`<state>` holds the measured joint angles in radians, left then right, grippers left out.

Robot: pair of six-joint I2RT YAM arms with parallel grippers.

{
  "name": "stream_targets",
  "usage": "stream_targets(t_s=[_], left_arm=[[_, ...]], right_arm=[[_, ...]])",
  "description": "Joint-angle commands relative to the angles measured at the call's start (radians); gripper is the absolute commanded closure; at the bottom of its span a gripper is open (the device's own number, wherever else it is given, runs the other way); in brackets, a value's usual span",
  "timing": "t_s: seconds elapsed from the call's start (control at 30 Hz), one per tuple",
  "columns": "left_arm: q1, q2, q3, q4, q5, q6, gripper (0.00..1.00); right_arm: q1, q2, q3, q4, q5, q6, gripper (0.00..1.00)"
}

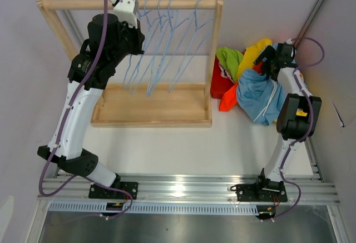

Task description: Remove the shorts from the hanger

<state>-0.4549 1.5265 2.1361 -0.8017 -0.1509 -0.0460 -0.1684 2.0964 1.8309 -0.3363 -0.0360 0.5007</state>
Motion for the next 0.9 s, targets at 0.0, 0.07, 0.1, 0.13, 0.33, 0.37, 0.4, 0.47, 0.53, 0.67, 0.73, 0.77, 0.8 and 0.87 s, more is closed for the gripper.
stream_targets(t_s=[0.0,0.07,0.1,0.13,0.33,0.37,0.4,0.47,0.53,0.67,0.73,0.77,0.8,0.87], left_arm=[[0.005,0.009,0.050,-0.004,0.002,-0.026,1.00],[0.005,0.006,0.030,-0.010,-0.019,-0.046,1.00],[0.005,-0.006,0.003,-0.010,-0.025,-0.052,1.00],[0.005,-0.012,-0.014,-0.007,-0.032,-0.054,1.00],[0.005,-0.066,-0.171,0.015,-0.073,-0.066,0.72],[0.005,-0.080,-0.180,0.019,-0.075,-0.066,0.65],[0.005,-0.086,-0.202,0.019,-0.076,-0.068,0.46],[0.005,-0.107,-0.200,0.007,-0.082,-0.077,0.35],[0.005,-0.135,-0.211,-0.002,-0.087,-0.083,0.22],[0.002,-0.247,-0.281,-0.033,-0.098,-0.101,0.11],[0.002,-0.343,-0.350,-0.047,-0.087,-0.110,0.01],[0.002,-0.380,-0.372,-0.050,-0.076,-0.117,0.01],[0.001,-0.458,-0.389,-0.053,-0.064,-0.127,0.01],[0.001,-0.546,-0.474,-0.057,-0.004,-0.162,0.01]], right_arm=[[-0.008,-0.322,-0.184,0.179,-0.013,0.064,0.01],[-0.011,-0.386,-0.289,0.195,-0.018,0.084,0.01],[-0.011,-0.416,-0.318,0.197,-0.019,0.094,0.00],[-0.008,-0.474,-0.344,0.195,-0.022,0.094,0.01],[0.010,-0.677,-0.524,0.158,-0.036,0.072,0.01],[0.013,-0.735,-0.542,0.143,-0.038,0.068,0.01],[0.018,-0.771,-0.579,0.137,-0.038,0.067,0.01],[0.035,-0.841,-0.619,0.132,-0.056,0.058,0.01],[0.058,-0.953,-0.677,0.138,-0.068,0.045,0.00],[0.150,-1.136,-0.743,0.125,-0.070,0.000,0.00],[0.165,-1.234,-0.759,0.093,-0.093,-0.011,0.01],[0.178,-1.266,-0.762,0.080,-0.111,-0.014,0.01],[0.206,-1.300,-0.762,0.066,-0.125,-0.017,0.01],[0.224,-1.415,-0.785,0.034,-0.125,0.001,0.00]])
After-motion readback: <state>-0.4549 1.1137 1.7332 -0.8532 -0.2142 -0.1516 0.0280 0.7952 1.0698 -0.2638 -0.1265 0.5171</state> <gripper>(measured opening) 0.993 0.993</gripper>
